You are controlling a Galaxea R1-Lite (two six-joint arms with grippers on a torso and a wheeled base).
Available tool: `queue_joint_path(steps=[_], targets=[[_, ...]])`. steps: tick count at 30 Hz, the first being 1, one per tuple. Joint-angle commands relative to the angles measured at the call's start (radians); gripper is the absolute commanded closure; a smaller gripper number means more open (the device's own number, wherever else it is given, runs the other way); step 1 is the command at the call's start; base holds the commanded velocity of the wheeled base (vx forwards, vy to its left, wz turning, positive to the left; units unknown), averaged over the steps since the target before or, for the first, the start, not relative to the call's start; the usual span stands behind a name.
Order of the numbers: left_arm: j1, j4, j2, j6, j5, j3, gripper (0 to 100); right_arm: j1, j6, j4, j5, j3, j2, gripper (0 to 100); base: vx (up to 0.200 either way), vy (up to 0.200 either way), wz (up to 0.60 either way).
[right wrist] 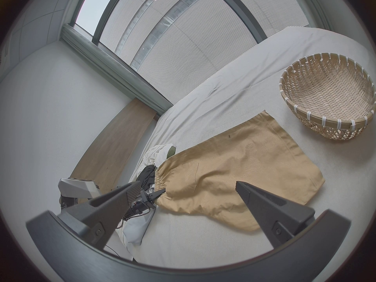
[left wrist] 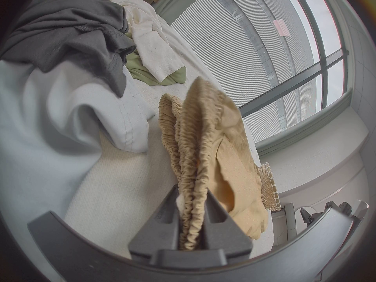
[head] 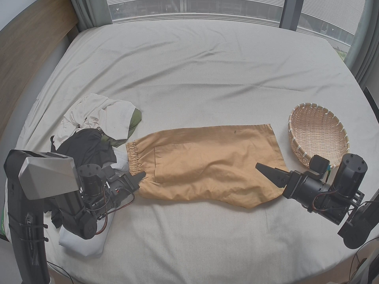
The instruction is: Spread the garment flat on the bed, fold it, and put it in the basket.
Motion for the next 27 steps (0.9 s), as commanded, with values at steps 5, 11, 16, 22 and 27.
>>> queue_joint_path(steps=[5,11,16,22,27], targets=[[0.018,0.002,-0.266,0.008,-0.012,0.224,100,0.002,0.005,-0.001,-0.001,0.008,0.012,0,0.0,0.0,0.0],[0.098,-0.001,-0.301,0.044,-0.045,0.328,100,0.007,0.005,-0.001,-0.001,0.009,0.02,0,0.0,0.0,0.0],[0.15,-0.001,-0.304,0.059,-0.052,0.356,100,0.007,0.005,-0.004,-0.001,0.009,0.036,0,0.0,0.0,0.0],[0.121,-0.001,-0.309,0.09,-0.052,0.348,100,0.007,0.007,-0.004,-0.001,0.011,0.038,0,0.0,0.0,0.0],[0.038,-0.001,-0.342,0.088,-0.053,0.317,100,0.006,0.008,-0.026,-0.003,0.017,0.038,0,0.0,0.0,0.0]])
